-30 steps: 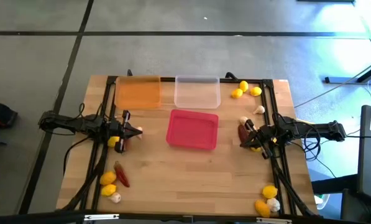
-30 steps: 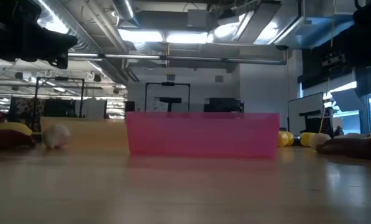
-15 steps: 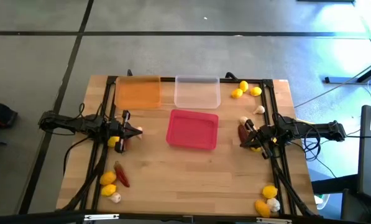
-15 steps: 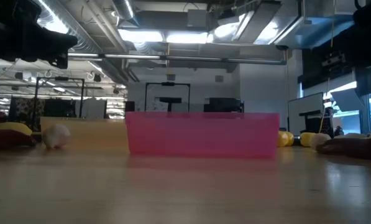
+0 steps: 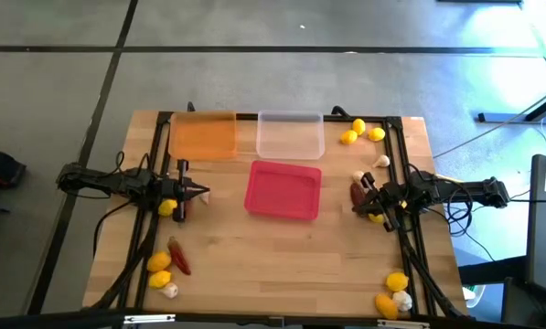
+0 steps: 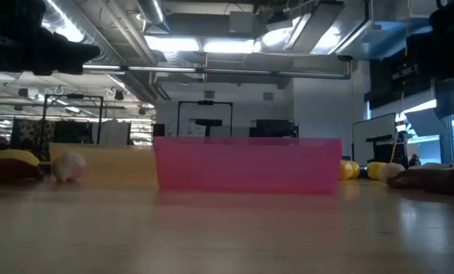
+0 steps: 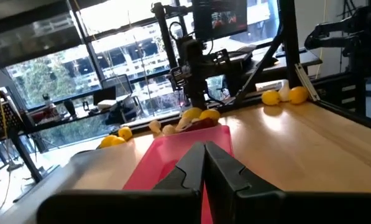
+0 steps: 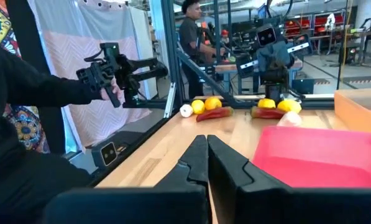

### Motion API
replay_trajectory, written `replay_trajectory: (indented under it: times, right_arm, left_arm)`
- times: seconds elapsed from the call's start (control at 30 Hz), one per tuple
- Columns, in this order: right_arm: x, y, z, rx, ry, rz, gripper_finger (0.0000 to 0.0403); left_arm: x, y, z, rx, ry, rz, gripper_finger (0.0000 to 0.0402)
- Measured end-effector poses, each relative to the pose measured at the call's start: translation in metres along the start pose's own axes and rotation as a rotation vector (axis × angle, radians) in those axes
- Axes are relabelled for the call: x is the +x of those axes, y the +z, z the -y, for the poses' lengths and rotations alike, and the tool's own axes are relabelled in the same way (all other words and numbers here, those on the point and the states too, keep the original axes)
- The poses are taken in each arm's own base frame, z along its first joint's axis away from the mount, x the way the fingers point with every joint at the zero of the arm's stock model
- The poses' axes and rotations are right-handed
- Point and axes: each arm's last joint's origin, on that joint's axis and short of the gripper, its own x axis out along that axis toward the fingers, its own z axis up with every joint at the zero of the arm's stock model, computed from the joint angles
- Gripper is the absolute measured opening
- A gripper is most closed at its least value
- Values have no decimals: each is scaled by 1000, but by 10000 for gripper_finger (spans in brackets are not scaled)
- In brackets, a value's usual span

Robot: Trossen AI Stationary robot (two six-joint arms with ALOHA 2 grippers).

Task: Sort produce into baskets
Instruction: Put the white garlic in the orange bin

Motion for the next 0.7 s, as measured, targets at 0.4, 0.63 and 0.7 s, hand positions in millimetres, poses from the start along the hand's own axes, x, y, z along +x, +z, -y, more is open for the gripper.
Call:
replay_trajectory:
  times: [0.4,0.63,0.7]
  right_arm:
    - [-8,3,20,-147,-769,30,7]
    - [-10,3,22,-177,-852,13,7]
    - [-10,3,22,-154,-849,24,7]
  left_arm:
    - [0,7,-2,-93,18,77,5]
    - [-2,15,-10,-60,214,123,5]
    - [-3,17,-11,-36,258,137,5]
